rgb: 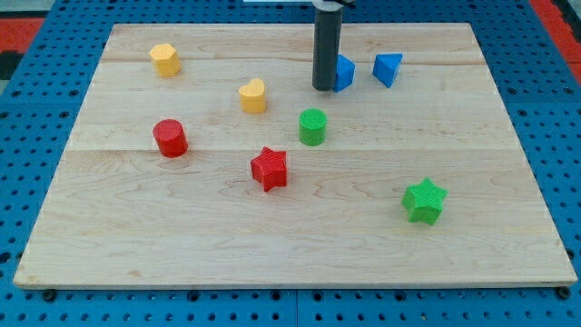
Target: Push the green circle close left to the green star
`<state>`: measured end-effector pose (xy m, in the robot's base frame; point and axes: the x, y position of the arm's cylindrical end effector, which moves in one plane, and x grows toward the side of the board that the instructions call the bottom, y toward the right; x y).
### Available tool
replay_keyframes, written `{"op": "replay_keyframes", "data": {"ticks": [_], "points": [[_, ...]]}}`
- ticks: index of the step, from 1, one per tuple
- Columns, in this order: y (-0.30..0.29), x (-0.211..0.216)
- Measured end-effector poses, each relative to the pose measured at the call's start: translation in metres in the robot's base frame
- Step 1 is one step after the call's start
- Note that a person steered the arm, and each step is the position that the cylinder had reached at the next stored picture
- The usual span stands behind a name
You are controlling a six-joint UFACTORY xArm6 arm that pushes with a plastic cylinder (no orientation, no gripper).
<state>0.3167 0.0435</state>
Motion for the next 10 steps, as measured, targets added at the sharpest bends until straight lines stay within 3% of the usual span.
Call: {"op": "replay_keyframes", "data": {"ticks": [3, 4, 5, 6, 7, 8, 10], "points": [[0.053, -0.054], [-0.005, -0.054], [-0.017, -0.007], [0.040, 0.027], [0.047, 0.088], [0.039, 0.068], [-0.035, 0.061]]}}
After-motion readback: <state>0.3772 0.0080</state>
